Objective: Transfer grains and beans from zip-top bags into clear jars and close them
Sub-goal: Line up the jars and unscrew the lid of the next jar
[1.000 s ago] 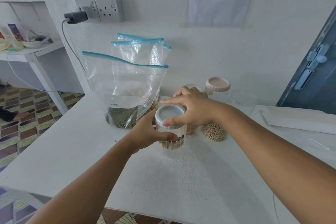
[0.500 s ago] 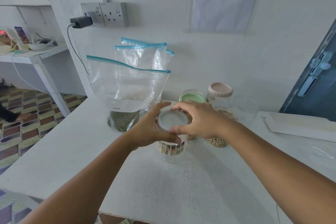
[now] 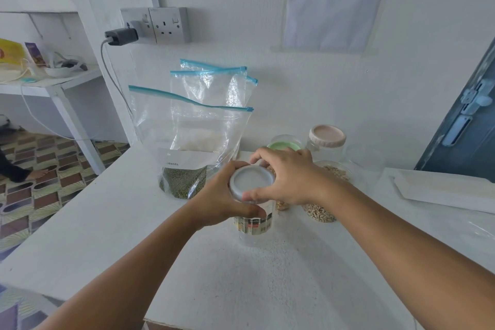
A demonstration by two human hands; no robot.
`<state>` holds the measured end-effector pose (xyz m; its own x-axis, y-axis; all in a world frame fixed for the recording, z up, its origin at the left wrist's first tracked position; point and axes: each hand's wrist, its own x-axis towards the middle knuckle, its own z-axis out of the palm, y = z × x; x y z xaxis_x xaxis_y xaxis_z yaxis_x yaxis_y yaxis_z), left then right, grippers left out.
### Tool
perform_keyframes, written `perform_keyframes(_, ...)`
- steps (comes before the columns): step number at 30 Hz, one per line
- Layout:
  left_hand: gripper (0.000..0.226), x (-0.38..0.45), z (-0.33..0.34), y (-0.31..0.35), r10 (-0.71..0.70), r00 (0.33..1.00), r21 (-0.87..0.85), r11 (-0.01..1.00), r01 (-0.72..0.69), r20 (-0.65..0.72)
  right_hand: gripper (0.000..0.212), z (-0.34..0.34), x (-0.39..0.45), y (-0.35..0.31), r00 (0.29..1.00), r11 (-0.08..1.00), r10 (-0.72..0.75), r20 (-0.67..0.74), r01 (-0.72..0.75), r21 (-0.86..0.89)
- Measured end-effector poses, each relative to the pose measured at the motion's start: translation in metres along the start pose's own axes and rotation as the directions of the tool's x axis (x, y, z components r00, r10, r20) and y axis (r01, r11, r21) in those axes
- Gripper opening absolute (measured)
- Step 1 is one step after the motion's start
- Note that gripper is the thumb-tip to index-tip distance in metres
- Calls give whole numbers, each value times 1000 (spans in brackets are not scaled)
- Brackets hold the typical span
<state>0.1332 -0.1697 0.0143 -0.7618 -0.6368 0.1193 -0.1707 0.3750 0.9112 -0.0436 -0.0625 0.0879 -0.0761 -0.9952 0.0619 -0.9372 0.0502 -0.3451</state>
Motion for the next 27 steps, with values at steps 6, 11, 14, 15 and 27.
perform_keyframes(6, 93, 2, 0, -1, 13, 1000, 50, 999, -13, -9, 78, -13, 0, 2, 994, 1000, -20, 104, 17, 25)
perform_keyframes(11, 92, 2, 1, -2, 20, 1000, 49, 999, -19, -12, 77, 0, 4, -3, 1000, 994, -20, 6, 21, -106)
perform_keyframes(14, 93, 1, 1, -4, 22, 1000, 43, 999, -21, -21, 75, -5, 4, -2, 997, 998, -61, 50, 62, -24)
perform_keyframes(15, 95, 0, 2, -4, 26, 999, 51, 998, -25, -26, 78, -8, 2, -1, 994, 997, -74, 86, 73, 19)
perform_keyframes(27, 98, -2, 4, -5, 78, 997, 87, 993, -75, -29, 91, -3, 2, -2, 995, 1000, -2, 104, 4, -27)
